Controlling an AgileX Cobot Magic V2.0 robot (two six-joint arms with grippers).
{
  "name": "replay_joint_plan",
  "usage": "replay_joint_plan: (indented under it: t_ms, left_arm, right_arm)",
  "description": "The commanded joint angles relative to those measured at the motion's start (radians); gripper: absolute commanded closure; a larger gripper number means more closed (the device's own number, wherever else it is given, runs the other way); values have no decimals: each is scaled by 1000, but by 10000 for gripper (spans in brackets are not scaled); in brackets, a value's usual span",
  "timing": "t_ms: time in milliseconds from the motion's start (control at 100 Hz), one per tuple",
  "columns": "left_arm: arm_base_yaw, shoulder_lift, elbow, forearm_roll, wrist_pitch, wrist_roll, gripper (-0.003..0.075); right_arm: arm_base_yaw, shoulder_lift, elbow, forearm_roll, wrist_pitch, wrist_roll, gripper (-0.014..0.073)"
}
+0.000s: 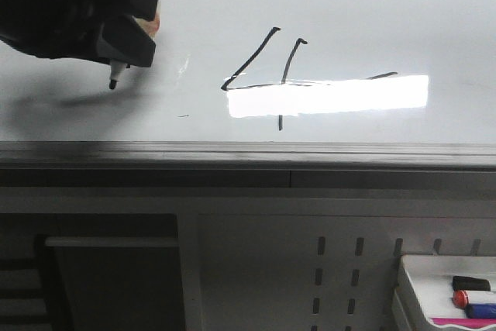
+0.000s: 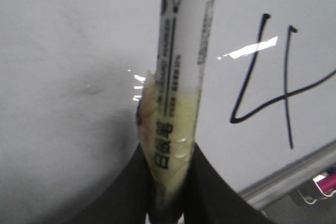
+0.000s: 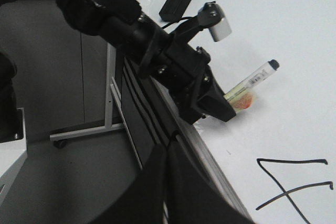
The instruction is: Write number 4 on whiteboard
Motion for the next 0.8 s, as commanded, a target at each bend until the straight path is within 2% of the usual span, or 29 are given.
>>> replay_joint_plan:
  t_ms: [0,170,370,790]
  left_arm:
    - [1,15,-58,-40,-53,-11,741]
    - [1,90,-125,-62,-53,-13,741]
    - [1,145,-158,-185,-43,-13,741]
    - [1,192,-158,-185,-58,-13,741]
  right_arm:
    - [-6,-4,-35,17,-49,3,658]
    - [-6,-4,-35,17,-49,3,658]
    - [-6,-4,-35,17,-49,3,658]
    - [-6,-4,-35,17,-44,3,658]
